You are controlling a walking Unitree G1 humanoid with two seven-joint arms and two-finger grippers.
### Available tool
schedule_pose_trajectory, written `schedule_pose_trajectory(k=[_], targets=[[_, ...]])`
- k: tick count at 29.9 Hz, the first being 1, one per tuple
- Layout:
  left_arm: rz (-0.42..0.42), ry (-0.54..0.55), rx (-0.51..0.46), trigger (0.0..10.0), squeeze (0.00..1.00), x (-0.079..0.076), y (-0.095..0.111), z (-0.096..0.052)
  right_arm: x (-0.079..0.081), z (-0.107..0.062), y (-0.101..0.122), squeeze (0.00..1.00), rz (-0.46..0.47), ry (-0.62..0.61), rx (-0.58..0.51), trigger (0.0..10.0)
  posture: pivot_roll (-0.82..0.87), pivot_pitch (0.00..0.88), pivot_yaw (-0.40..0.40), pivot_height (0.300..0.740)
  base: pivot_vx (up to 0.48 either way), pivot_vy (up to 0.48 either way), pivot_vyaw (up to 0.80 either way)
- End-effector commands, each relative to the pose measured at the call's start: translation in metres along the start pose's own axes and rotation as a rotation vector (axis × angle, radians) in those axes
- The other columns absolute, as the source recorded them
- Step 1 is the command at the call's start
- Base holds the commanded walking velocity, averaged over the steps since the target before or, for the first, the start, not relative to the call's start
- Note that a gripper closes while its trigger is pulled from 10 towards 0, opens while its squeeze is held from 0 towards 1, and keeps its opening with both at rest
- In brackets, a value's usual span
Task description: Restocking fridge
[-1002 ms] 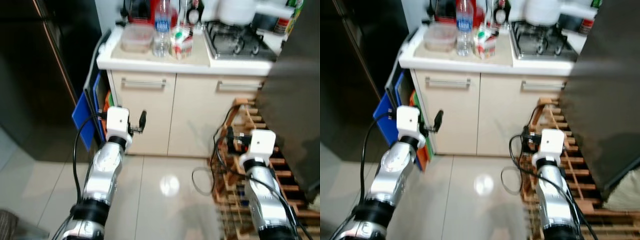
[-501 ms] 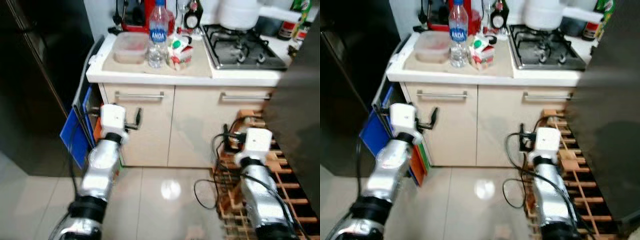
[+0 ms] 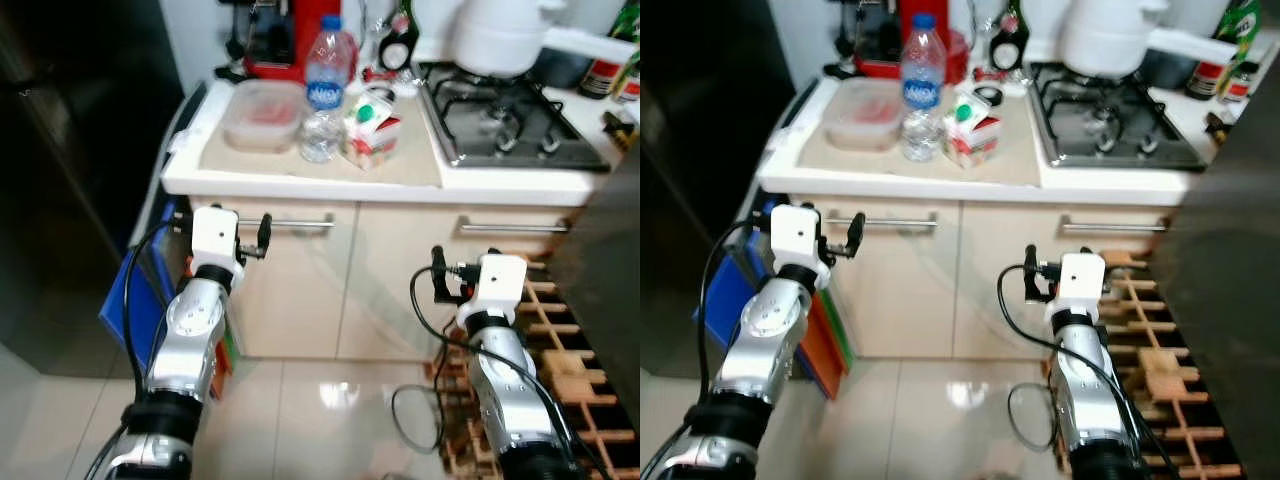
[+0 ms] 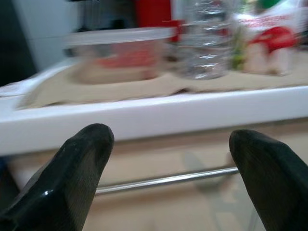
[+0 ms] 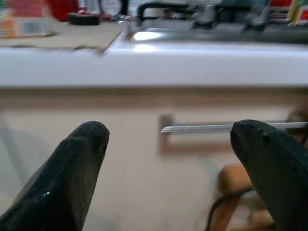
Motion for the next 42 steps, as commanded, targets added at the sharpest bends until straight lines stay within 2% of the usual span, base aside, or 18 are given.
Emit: schedule_pose_trajectory(k=[1, 8, 9, 11, 15, 17, 18, 20, 23, 24, 25, 28, 29, 32, 34, 38, 42], targets=[[0.024, 0.03, -0.022, 10.0, 0.0, 0.013, 0.006, 0.0, 0.008, 0.003, 0.008, 0.0, 0.007, 0.019, -0.03, 10.0, 0.05, 0.0, 0.002, 0.74, 0.442, 0.0, 0.0], [0.056, 0.026, -0.071, 10.0, 0.0, 0.009, 0.024, 0.005, 0.005, 0.004, 0.011, 0.0, 0.0, 0.012, -0.042, 10.0, 0.05, 0.0, 0.001, 0.74, 0.063, 0.0, 0.0], [0.052, 0.021, -0.087, 10.0, 0.0, 0.007, 0.032, 0.009, 0.005, 0.004, 0.011, 0.0, -0.001, 0.01, -0.042, 10.0, 0.05, 0.0, 0.001, 0.74, 0.0, 0.0, 0.0], [0.058, 0.02, -0.091, 10.0, 0.0, 0.007, 0.036, 0.011, 0.005, 0.004, 0.012, 0.0, -0.002, 0.01, -0.044, 10.0, 0.05, 0.0, 0.001, 0.74, 0.0, 0.0, 0.0], [0.047, 0.0, -0.138, 10.0, 0.0, 0.004, 0.061, 0.022, 0.007, 0.003, 0.024, 0.0, 0.001, 0.011, -0.079, 10.0, 0.06, 0.012, 0.006, 0.74, 0.0, 0.0, 0.0], [0.033, -0.017, -0.143, 10.0, 0.0, 0.005, 0.073, 0.032, 0.009, 0.002, 0.031, 0.0, 0.011, 0.013, -0.098, 10.0, 0.07, 0.02, 0.026, 0.74, 0.0, 0.0, 0.0], [0.033, -0.017, -0.143, 10.0, 0.0, 0.005, 0.073, 0.032, 0.009, 0.002, 0.031, 0.0, 0.011, 0.013, -0.098, 10.0, 0.07, 0.02, 0.026, 0.74, 0.0, 0.0, 0.0], [-0.002, -0.023, -0.143, 10.0, 0.0, 0.011, 0.095, 0.054, 0.013, 0.001, 0.037, 0.0, 0.03, 0.019, -0.116, 10.0, 0.07, 0.029, 0.052, 0.74, 0.0, 0.0, 0.0], [-0.002, -0.037, -0.152, 10.0, 0.0, 0.013, 0.115, 0.07, 0.017, 0.0, 0.037, 0.0, 0.039, 0.023, -0.119, 10.0, 0.07, 0.029, 0.071, 0.74, 0.0, 0.0, 0.0], [-0.002, -0.037, -0.152, 10.0, 0.0, 0.013, 0.115, 0.07, 0.017, 0.0, 0.037, 0.0, 0.039, 0.023, -0.119, 10.0, 0.07, 0.029, 0.071, 0.74, 0.0, 0.0, 0.0], [-0.009, -0.051, -0.178, 10.0, 0.0, 0.012, 0.135, 0.081, 0.019, -0.001, 0.032, 0.0, 0.047, 0.019, -0.105, 10.0, 0.07, 0.024, 0.078, 0.74, 0.0, 0.0, 0.0], [-0.003, -0.053, -0.204, 10.0, 0.0, 0.012, 0.148, 0.086, 0.02, -0.005, 0.029, 0.0, 0.052, 0.016, -0.094, 10.0, 0.07, 0.025, 0.071, 0.74, 0.0, 0.0, 0.0], [-0.004, -0.056, -0.194, 10.0, 0.0, 0.009, 0.153, 0.093, 0.021, -0.007, 0.024, 0.0, 0.053, 0.023, -0.074, 10.0, 0.07, 0.021, 0.062, 0.74, 0.0, 0.0, 0.0], [-0.017, -0.069, -0.186, 10.0, 0.0, 0.006, 0.156, 0.098, 0.023, -0.009, 0.021, 0.0, 0.05, 0.033, -0.059, 10.0, 0.07, 0.017, 0.05, 0.74, 0.0, 0.0, 0.0], [-0.053, -0.099, -0.173, 10.0, 0.0, -0.004, 0.159, 0.105, 0.025, -0.012, 0.018, 0.0, 0.037, 0.061, -0.04, 10.0, 0.07, 0.014, 0.015, 0.74, 0.0, 0.0, 0.0], [-0.061, -0.119, -0.163, 10.0, 0.0, -0.015, 0.162, 0.11, 0.028, -0.013, 0.016, 0.0, 0.022, 0.093, -0.027, 10.0, 0.07, 0.011, 0.0, 0.74, 0.0, 0.0, 0.0], [-0.075, -0.141, -0.175, 10.0, 0.0, -0.029, 0.173, 0.115, 0.029, -0.013, 0.015, 0.0, 0.009, 0.116, -0.02, 10.0, 0.05, 0.015, -0.018, 0.74, 0.0, 0.0, 0.0]])
Point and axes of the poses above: a point about 5 cm out from each wrist's last joint towards the gripper, its own z axis pointing out of the wrist towards the gripper, its own y axis along the axis of the wrist's last joint, x = y × z, the point moved 4 cm from there along z, pointing out of the wrist towards the gripper, and after that the axes turned 2 degrees about z, right-handed, at the moved point
